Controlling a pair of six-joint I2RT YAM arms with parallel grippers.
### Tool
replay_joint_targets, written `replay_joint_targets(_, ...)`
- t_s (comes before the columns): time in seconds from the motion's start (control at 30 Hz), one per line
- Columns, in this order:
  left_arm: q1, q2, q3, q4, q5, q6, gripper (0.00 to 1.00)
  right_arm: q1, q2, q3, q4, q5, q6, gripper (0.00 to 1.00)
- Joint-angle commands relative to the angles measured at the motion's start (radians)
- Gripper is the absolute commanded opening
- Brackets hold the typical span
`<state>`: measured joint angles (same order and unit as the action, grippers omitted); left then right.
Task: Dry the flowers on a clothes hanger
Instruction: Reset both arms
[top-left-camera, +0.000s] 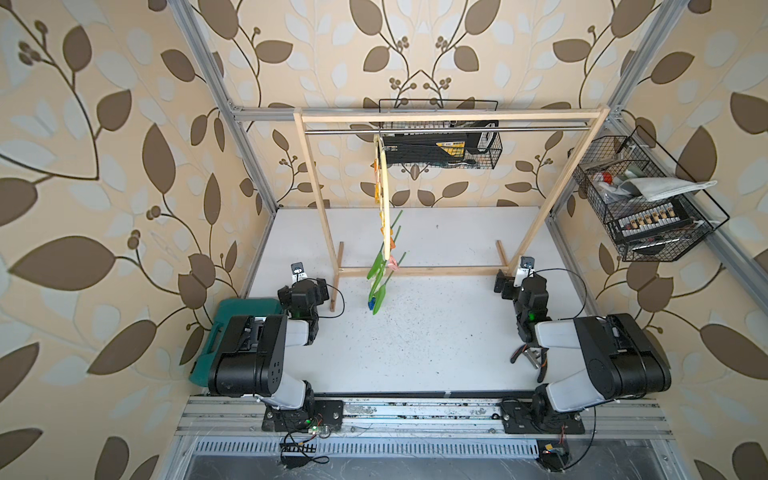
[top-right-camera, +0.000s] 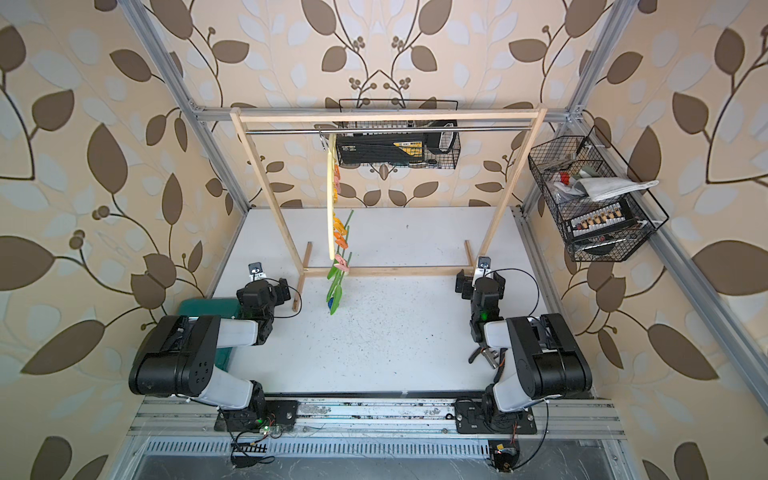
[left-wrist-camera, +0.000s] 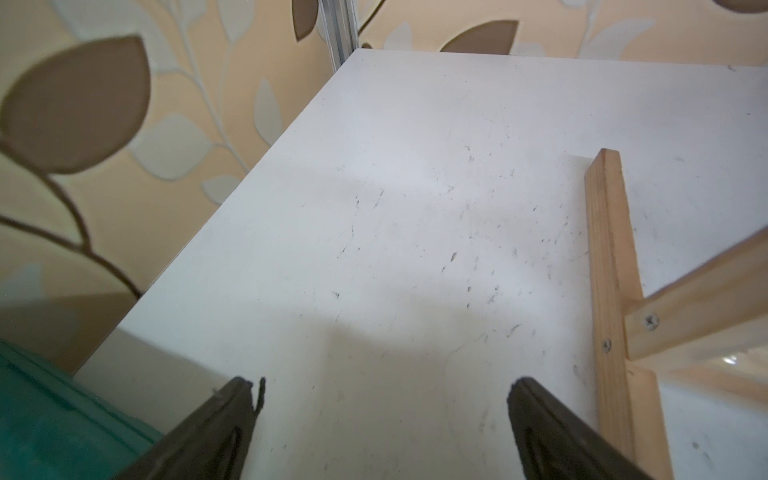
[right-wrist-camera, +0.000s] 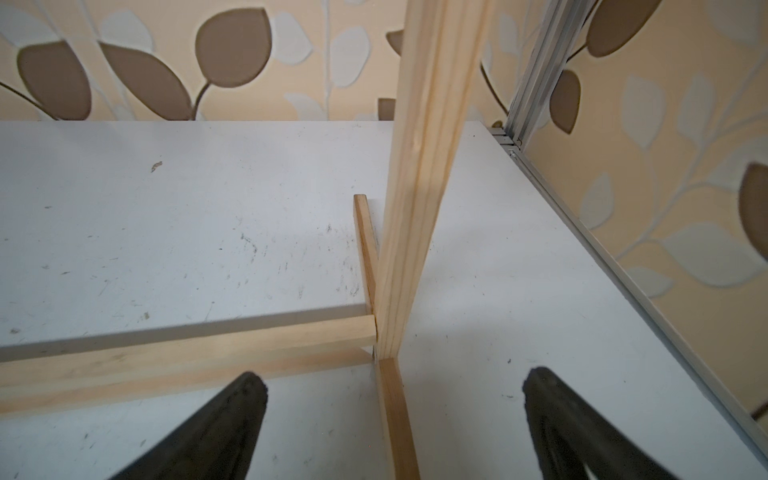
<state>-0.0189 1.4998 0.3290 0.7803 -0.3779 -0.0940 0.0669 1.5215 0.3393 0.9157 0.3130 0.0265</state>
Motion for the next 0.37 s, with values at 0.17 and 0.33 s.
replay_joint_targets(0.17, 0.007, -0.006, 0.021, 0.036, 0.021, -0.005, 0.99, -0.001, 0.01, 0.005, 0.006, -0.014, 0.012, 0.99)
replay_joint_targets(0.33, 0.007, -0.006, 0.021, 0.036, 0.021, -0.005, 0.99, -0.002, 0.006, 0.002, 0.009, -0.015, 0.012, 0.99)
